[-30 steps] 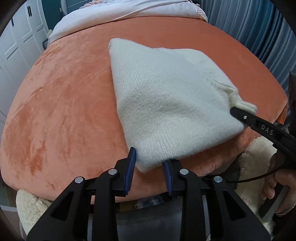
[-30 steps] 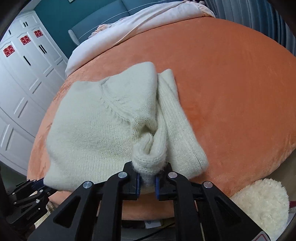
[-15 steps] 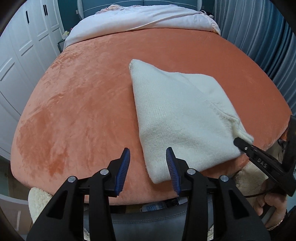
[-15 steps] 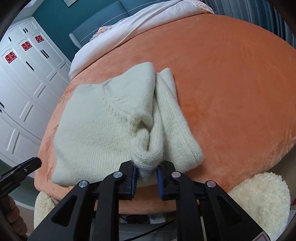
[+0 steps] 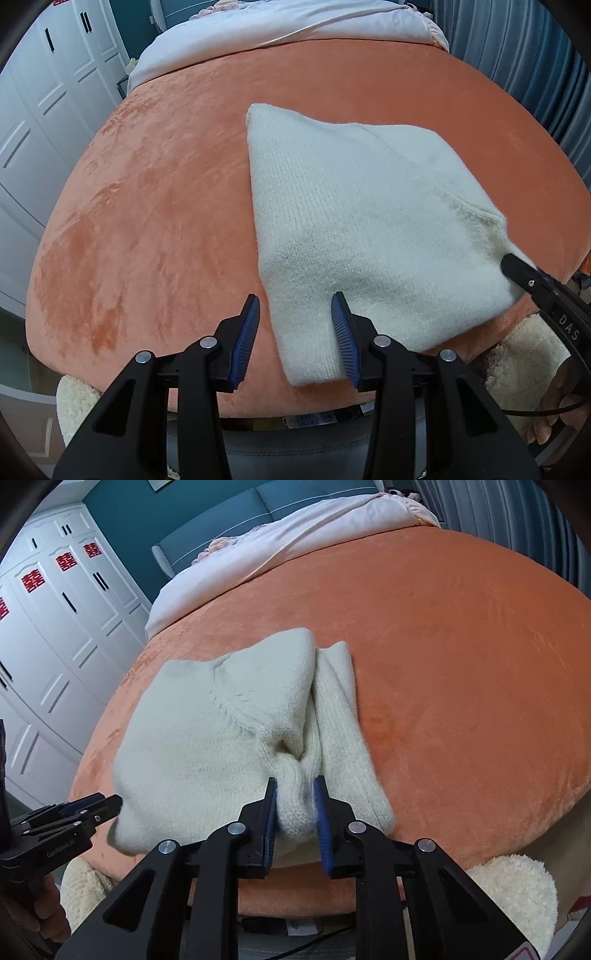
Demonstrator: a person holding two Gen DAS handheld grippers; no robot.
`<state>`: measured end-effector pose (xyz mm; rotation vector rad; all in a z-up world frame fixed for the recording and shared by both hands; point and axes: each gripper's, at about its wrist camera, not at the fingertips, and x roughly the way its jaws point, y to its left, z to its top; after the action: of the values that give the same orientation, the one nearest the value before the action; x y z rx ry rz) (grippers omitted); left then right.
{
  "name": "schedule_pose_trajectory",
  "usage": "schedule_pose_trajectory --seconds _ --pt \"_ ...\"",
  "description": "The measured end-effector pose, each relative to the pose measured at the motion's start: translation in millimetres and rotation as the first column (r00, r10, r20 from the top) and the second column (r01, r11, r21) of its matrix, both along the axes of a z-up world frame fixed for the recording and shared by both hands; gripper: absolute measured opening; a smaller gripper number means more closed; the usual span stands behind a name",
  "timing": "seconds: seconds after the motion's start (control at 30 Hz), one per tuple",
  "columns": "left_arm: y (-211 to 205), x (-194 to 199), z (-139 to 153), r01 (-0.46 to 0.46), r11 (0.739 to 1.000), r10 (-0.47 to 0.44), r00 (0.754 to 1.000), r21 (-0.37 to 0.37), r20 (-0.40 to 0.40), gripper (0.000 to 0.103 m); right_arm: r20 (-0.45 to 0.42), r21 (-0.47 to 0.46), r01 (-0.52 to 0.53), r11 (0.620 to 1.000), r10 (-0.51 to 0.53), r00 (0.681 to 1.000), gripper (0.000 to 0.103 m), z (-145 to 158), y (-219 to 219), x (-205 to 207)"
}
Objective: Fold small clothes
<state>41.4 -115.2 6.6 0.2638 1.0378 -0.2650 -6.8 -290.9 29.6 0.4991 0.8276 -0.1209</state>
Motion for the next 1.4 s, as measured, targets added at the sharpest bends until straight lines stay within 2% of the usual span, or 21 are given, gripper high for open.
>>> schedule_pose_trajectory --seconds 0.1,0.17,0.23,0.27,0.3,0.33,0.4,0.53,0.6,0.63,0.8,0.83,0.87,0.9,1.0,1.07,1.1,1.2,1.23,1.4 --pt "-1.1 0.9 1.2 0.002 1.0 -0.002 1.0 0.0 0.001 0.039 0.102 -0.038 0.018 0.999 -0.014 0.995 0.014 27.6 1.8 -12.7" --pt "-1.7 0.4 -0.5 0.002 1.0 -0.002 1.0 -0.006 -0.001 0.046 0.1 -0.043 0.038 0.998 -0.033 0.994 0.014 27.5 -0.9 -17.3" --pt "-4.5 0.6 -5.0 0.006 1.0 -0.006 1.0 0.0 -0.011 0.047 -0.007 -0.032 0.042 0.999 -0.042 0.999 0.014 0.3 -7.2 -11.4" --pt "-6.1 0.7 -8.1 0.006 1.0 -0.006 1.0 0.005 -0.019 0.047 -0.097 0.02 0.032 0.999 -0.03 0.995 0.014 -23.0 -12.6 -5.6" --pt "-6.9 0.6 -11.0 0.005 1.0 -0.005 1.0 0.009 -0.025 0.047 -0.135 0.074 0.034 0.997 -0.024 0.991 0.015 -34.0 -16.9 -3.7" --pt "-7.0 0.2 -11.4 0.003 1.0 -0.003 1.0 0.01 -0.018 0.047 -0.131 0.098 0.039 0.994 -0.026 0.991 0.015 -32.9 -20.0 -4.7" --pt "-6.3 0.6 -11.6 0.0 1.0 0.0 1.0 0.017 -0.005 0.047 -0.097 0.085 0.032 0.996 -0.023 0.995 0.022 -16.9 -22.2 -8.2" --pt "-2.6 5.0 -12.7 -0.013 1.0 0.012 1.0 -0.009 -0.025 0.048 -0.044 -0.025 0.065 0.998 -0.066 0.997 0.031 14.7 -22.8 -21.9" --pt "-2.3 5.2 -14.1 -0.015 1.0 0.015 1.0 -0.014 -0.027 0.048 -0.018 -0.013 0.064 0.998 -0.065 0.998 0.045 22.6 -27.7 -19.9" --pt "-2.5 5.2 -14.7 -0.016 1.0 0.016 1.0 -0.015 -0.026 0.048 -0.014 0.007 0.055 0.998 -0.055 0.998 0.045 24.7 -29.3 -16.0" --pt "0.7 7.0 -14.2 -0.023 0.999 0.021 0.999 -0.032 -0.041 0.048 -0.073 0.049 -0.008 0.999 0.011 0.997 0.045 4.1 -27.6 34.3" --pt "1.4 7.7 -14.2 -0.024 0.999 0.022 0.999 -0.037 -0.046 0.048 -0.088 0.063 -0.023 0.998 0.028 0.996 0.042 -3.6 -24.5 42.3" --pt "2.7 8.6 -14.2 -0.028 0.999 0.026 0.998 -0.039 -0.049 0.05 -0.1 0.074 -0.032 0.997 0.04 0.994 0.027 -8.6 -19.8 49.5" --pt "3.8 9.6 -14.2 -0.031 0.999 0.029 0.998 -0.041 -0.049 0.05 -0.093 0.068 -0.036 0.997 0.042 0.995 0.021 -5.2 -16.9 50.9" --pt "6.0 12.6 -15.2 -0.032 0.998 0.029 0.998 -0.046 -0.057 0.054 0.055 -0.001 -0.044 0.999 0.044 0.998 0.016 39.7 -11.9 36.0" --pt "5.9 13.9 -17.2 -0.027 0.998 0.023 0.998 -0.062 -0.063 0.06 0.086 -0.039 -0.019 0.999 0.022 0.996 0.015 52.2 -12.8 24.8" --pt "3.9 14.4 -19.0 -0.021 0.998 0.017 0.998 -0.062 -0.068 0.06 0.061 -0.06 -0.005 0.998 0.009 0.998 0.015 46.2 -13.8 24.5" --pt "-5.1 12.7 -24.6 -0.006 0.999 0.003 0.998 -0.039 -0.068 0.06 -0.13 -0.086 -0.029 0.996 0.018 0.991 0.018 -13.9 -17.0 38.1" --pt "-6.8 11.6 -24.6 -0.006 1.0 0.005 0.998 -0.029 -0.059 0.06 -0.102 -0.091 -0.02 0.996 0.01 0.995 0.018 -17.6 -17.1 34.6" --pt "-7.7 11.0 -20.5 -0.013 1.0 0.011 0.998 -0.022 -0.056 0.06 -0.063 -0.077 0.041 0.996 -0.046 0.997 0.026 26.4 -16.7 15.6"
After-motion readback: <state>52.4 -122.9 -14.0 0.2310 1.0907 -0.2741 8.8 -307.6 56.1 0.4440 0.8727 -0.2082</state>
